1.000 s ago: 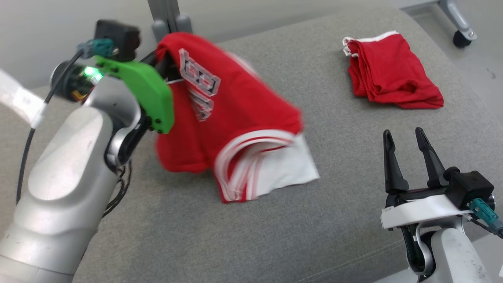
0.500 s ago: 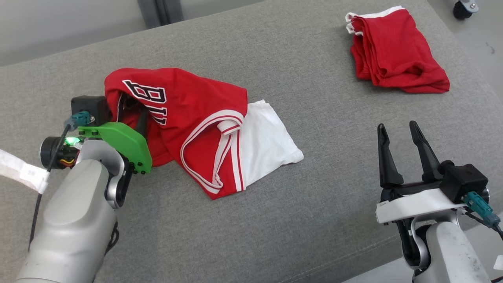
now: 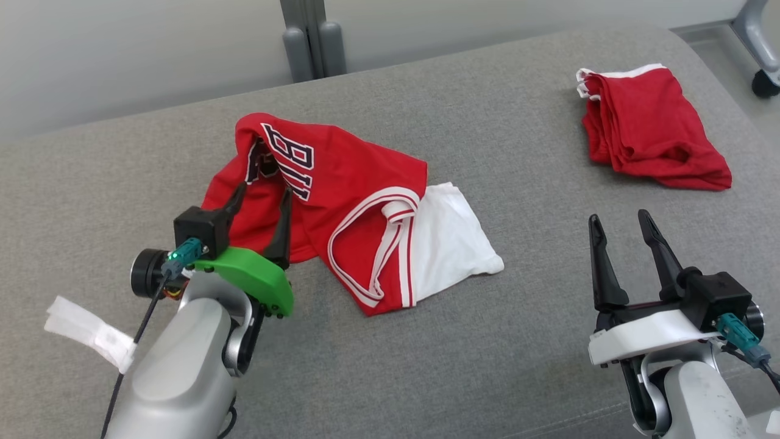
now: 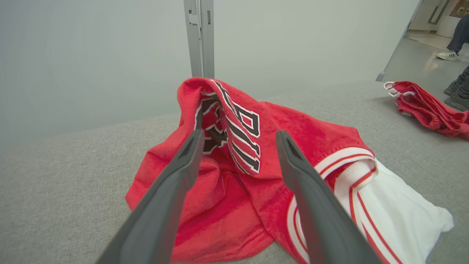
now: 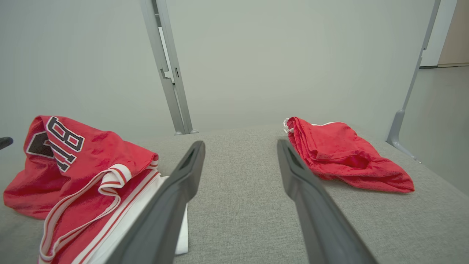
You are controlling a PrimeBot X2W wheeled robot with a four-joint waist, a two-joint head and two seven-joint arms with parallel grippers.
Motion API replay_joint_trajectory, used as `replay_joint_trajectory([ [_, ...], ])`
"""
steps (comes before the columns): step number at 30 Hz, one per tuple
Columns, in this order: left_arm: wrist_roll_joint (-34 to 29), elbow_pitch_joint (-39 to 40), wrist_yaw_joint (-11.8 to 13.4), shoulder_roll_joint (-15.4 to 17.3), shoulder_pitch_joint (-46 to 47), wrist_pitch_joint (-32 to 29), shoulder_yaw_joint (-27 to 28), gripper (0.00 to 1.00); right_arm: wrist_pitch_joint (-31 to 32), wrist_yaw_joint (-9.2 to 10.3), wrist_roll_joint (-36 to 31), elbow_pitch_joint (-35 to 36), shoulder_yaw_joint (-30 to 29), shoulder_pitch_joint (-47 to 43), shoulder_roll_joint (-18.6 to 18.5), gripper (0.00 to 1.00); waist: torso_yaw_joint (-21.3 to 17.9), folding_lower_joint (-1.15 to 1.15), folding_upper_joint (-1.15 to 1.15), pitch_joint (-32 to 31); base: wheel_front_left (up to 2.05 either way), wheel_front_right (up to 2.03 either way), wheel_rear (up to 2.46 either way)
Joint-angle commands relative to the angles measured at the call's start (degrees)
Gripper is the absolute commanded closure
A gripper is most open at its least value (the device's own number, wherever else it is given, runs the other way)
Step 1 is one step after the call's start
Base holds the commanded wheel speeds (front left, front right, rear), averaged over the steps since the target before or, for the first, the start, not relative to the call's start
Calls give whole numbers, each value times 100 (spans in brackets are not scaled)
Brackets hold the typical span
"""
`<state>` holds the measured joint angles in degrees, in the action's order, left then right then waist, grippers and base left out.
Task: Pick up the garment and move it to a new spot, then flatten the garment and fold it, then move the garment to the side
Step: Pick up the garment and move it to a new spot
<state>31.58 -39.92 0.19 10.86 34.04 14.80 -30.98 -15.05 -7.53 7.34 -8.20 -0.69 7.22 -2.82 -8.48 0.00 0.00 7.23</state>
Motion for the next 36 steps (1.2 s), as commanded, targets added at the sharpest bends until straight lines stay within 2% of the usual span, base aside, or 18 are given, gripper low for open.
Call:
replay_joint_trajectory([
  [1, -19, 180, 47, -1, -227, 35, 54, 0, -17, 9, -34, -11, -39, -87, -14, 0, 284, 0, 0, -333, 0, 0, 0],
  [9, -191, 1645, 416, 35, -1648, 38, 515, 0, -8, 9, -239, -33, -97, -297, -13, 0, 523, 0, 0, -699, 0, 0, 0],
  [16, -274, 2446, 682, -50, -2736, 39, 1024, 0, 5, 9, -279, -61, -58, -504, -13, 0, 605, 0, 0, -765, 0, 0, 0],
  [24, -512, 2987, 676, -255, -3400, 40, 1404, 0, -6, 9, 14, -170, 121, -687, -14, 0, 675, 0, 0, -785, 0, 0, 0],
  [36, -795, 3169, 616, -423, -3851, 40, 1817, 0, -19, 9, 129, -279, 206, -682, -13, 0, 709, 0, 0, -781, 0, 0, 0],
])
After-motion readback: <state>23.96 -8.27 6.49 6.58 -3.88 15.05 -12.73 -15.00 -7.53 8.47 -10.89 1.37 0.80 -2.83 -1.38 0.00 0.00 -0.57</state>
